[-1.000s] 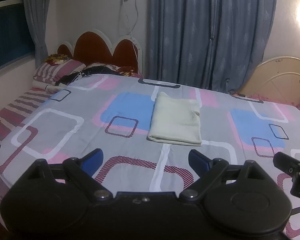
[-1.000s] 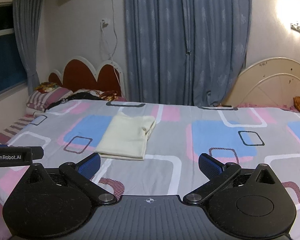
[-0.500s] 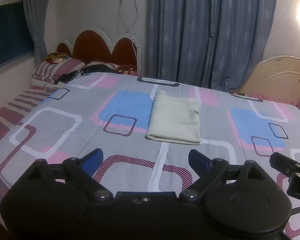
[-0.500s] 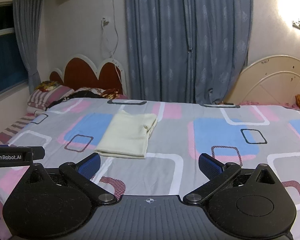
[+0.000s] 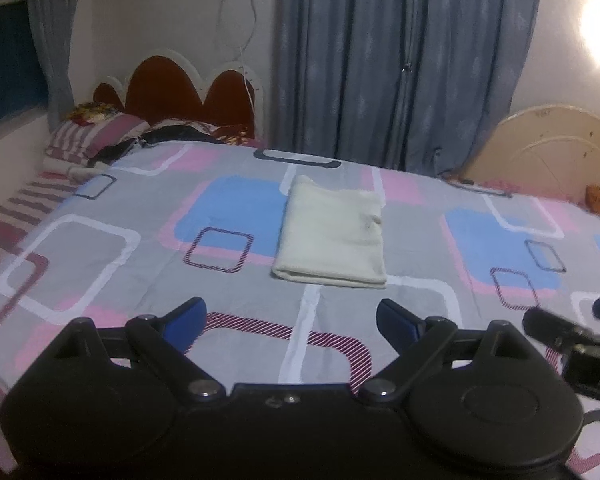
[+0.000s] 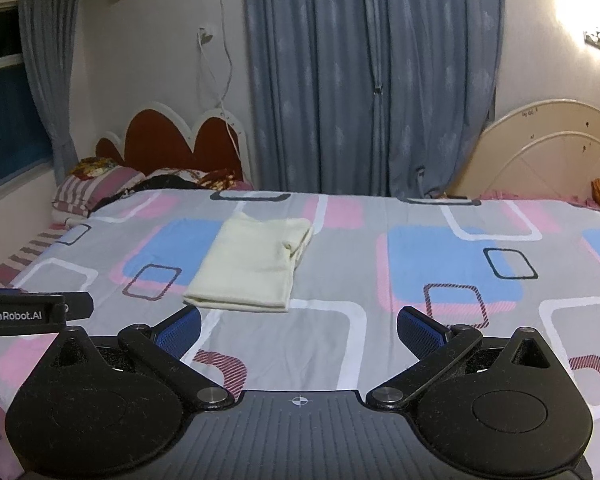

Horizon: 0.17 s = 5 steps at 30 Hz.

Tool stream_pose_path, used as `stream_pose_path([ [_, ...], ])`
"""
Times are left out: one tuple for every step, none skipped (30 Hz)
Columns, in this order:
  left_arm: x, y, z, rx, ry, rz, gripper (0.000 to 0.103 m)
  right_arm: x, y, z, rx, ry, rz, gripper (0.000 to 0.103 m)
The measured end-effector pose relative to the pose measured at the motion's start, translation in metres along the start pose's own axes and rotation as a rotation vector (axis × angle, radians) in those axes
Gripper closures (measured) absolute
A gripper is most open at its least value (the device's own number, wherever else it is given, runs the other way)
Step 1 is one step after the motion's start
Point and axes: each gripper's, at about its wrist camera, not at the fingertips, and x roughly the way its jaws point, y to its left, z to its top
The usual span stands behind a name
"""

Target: Fold small clothes

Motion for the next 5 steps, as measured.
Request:
stream_pose_path([
  [0.003,0.002,0.001,-0.009,0.000,-0.012,0.013,0.002,0.000,0.000,0.000,0.005,-0.001,0.000],
  [0.007,0.004,0.001,-0.015,-0.004,-0.018,0.013,0.005,-0.001,-0.001,-0.001,0.010,-0.001,0.000],
  [0.010,0.007,0.002,-0.020,-0.014,-0.021,0.013,0.008,-0.002,0.000,-0.002,0.015,-0.002,0.000],
  [0.015,0.009,0.002,-0.027,-0.026,-0.021,0.012,0.011,-0.002,-0.001,-0.002,0.021,-0.006,0.000],
  [0.020,0.012,0.003,-0.034,-0.042,-0.019,0.011,0.015,-0.003,-0.001,0.000,0.026,-0.009,0.000],
])
